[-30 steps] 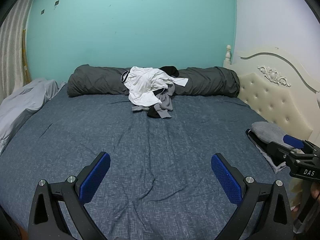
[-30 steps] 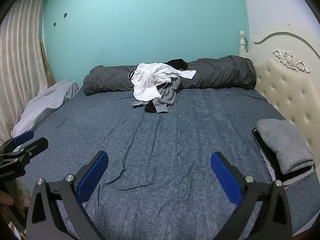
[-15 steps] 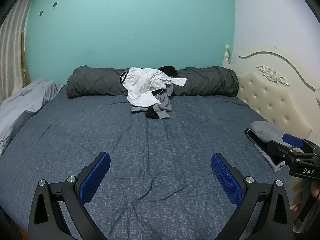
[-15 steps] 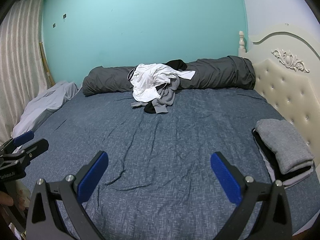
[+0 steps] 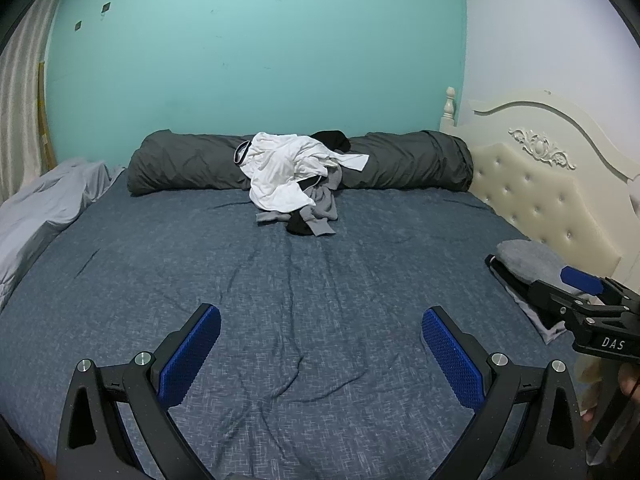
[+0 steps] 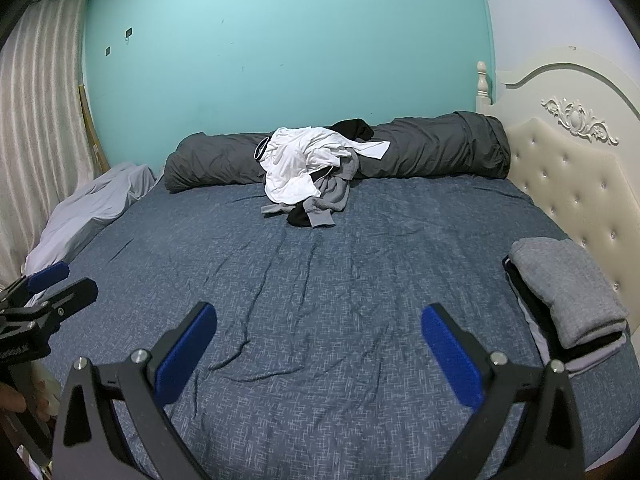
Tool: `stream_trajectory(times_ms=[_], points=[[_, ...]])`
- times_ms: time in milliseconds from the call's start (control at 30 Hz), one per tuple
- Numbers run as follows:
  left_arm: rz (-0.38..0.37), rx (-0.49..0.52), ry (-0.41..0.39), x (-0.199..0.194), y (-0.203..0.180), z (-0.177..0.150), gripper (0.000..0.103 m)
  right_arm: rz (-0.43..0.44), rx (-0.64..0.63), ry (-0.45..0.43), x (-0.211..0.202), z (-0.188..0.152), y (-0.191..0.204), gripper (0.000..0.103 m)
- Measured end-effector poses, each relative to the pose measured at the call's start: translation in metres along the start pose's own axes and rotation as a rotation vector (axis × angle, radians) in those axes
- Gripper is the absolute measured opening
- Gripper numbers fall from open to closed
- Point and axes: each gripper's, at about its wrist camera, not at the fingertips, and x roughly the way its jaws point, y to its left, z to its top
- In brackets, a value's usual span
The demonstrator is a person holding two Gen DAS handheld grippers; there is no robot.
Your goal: Fold clothes
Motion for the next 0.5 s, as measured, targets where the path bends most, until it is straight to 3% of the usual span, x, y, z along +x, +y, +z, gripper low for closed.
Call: stream_trajectory(times_ms=[500], points=[[-0.002, 0.000, -0.001, 0.0003, 0.0003, 0.0003, 0.103, 0.002, 0.002, 0.000, 0.0009, -0.0008, -0.0043, 0.103]])
